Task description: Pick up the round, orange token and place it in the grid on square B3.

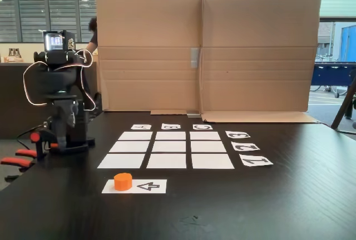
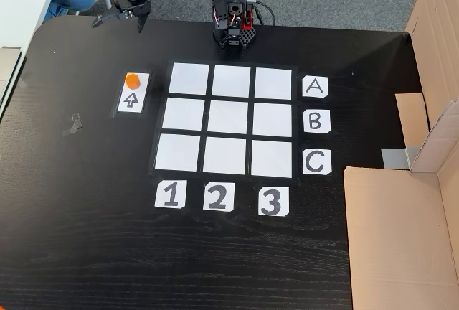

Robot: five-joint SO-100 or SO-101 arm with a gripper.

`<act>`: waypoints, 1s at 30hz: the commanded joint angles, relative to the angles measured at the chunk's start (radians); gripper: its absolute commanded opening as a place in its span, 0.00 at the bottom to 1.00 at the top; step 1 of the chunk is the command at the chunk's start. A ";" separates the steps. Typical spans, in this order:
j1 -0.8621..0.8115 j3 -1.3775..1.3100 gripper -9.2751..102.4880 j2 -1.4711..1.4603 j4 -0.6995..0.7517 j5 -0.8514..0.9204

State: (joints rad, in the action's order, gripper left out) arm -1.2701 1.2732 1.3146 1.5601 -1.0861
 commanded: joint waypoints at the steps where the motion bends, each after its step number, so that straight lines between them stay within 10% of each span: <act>1: 0.017 -0.064 0.76 -0.020 0.002 0.091; 30: 0.278 -0.247 0.76 -0.316 -0.003 0.265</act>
State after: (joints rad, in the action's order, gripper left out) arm -1.0124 1.0723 1.0002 1.5601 -0.8023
